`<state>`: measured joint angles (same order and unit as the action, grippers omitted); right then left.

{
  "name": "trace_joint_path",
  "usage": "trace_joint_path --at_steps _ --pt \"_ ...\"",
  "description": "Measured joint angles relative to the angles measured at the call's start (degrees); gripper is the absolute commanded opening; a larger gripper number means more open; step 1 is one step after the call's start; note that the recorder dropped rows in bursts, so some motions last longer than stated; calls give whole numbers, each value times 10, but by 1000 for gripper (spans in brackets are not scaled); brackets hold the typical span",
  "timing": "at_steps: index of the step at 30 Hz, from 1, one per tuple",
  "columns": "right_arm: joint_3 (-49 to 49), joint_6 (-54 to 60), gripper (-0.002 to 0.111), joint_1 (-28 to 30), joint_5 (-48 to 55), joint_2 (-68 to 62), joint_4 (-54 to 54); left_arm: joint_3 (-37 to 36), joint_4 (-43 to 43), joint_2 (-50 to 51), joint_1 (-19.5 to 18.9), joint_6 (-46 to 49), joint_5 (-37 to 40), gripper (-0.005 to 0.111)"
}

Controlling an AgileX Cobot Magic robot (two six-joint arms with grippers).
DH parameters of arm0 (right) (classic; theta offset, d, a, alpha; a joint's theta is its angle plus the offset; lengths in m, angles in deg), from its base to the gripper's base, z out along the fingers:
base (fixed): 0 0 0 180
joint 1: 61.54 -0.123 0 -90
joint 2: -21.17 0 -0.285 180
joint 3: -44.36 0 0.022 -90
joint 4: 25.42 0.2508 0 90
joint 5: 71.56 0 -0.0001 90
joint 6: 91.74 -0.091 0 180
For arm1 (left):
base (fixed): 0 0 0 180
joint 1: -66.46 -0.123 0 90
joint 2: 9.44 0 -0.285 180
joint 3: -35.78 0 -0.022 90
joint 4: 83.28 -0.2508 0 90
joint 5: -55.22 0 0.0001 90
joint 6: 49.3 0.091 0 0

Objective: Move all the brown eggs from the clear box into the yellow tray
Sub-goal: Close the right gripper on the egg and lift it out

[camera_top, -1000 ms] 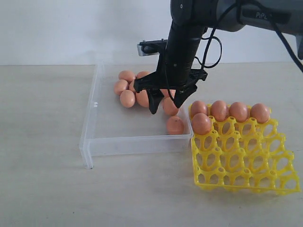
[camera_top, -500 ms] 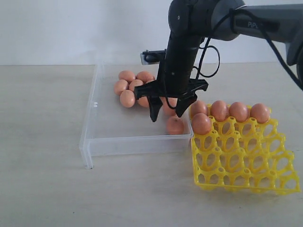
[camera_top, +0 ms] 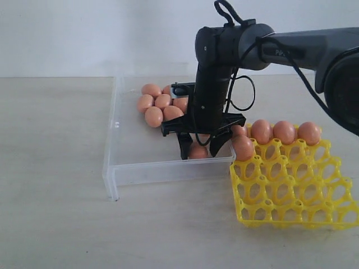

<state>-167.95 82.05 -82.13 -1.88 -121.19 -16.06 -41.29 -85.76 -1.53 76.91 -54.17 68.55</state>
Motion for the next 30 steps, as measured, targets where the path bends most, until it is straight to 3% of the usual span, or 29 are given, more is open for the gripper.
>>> trace_joint_path --at_steps 2,6,7,23,30 --pt "0 0 42 0 0 -7 4 0 0 0 0 0 0 4" --pt "0 0 3 0 3 -10 4 0 0 0 0 0 0 4" --pt "0 1 0 0 3 -10 4 0 0 0 0 0 0 4" --pt "0 35 0 0 5 -7 4 0 0 0 0 0 0 4" --pt "3 67 0 0 -1 51 6 0 0 0 0 0 0 4"
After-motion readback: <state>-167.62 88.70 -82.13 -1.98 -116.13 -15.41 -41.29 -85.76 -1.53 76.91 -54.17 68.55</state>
